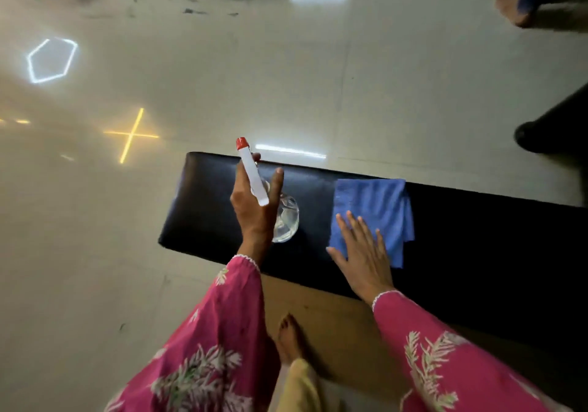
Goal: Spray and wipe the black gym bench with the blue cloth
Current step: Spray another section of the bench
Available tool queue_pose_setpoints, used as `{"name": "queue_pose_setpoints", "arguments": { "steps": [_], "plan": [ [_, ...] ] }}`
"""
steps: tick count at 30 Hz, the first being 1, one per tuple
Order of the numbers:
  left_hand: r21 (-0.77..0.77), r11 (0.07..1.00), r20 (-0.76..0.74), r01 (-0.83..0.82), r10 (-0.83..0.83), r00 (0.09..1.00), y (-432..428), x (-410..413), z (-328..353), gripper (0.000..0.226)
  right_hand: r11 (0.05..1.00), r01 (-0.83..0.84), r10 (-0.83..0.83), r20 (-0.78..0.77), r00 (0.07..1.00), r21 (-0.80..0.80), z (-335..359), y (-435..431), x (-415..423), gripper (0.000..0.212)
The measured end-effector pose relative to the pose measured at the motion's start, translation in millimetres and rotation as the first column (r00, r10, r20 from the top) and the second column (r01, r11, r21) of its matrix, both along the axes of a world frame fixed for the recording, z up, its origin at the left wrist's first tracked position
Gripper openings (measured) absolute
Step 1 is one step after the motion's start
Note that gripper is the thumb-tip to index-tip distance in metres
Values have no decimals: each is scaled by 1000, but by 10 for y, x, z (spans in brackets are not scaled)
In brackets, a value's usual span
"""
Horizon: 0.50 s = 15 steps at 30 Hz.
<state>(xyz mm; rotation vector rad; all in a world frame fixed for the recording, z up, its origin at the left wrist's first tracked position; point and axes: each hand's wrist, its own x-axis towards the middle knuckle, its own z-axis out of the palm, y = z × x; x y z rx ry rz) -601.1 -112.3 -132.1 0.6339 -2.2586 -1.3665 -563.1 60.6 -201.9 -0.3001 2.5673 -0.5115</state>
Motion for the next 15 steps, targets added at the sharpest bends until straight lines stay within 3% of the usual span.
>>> {"name": "queue_pose_setpoints", "arguments": {
  "steps": [6, 10, 15],
  "plan": [
    [-105, 993, 15, -44, 45, 999, -1320, -129, -183, 45, 992, -116, 115, 18, 993, 41, -234, -1273, -123, 65],
    [-133, 991, 31, -4, 8, 1000, -1663, -158, -328, 50, 976, -164, 153, 86, 985, 142, -315, -1510, -116, 65],
    [-66, 995, 1, -76, 76, 997, -1807, -132, -480, 51, 958, -201, 171, 154, 973, 203, -342, -1538, -111, 68]
  ]
}}
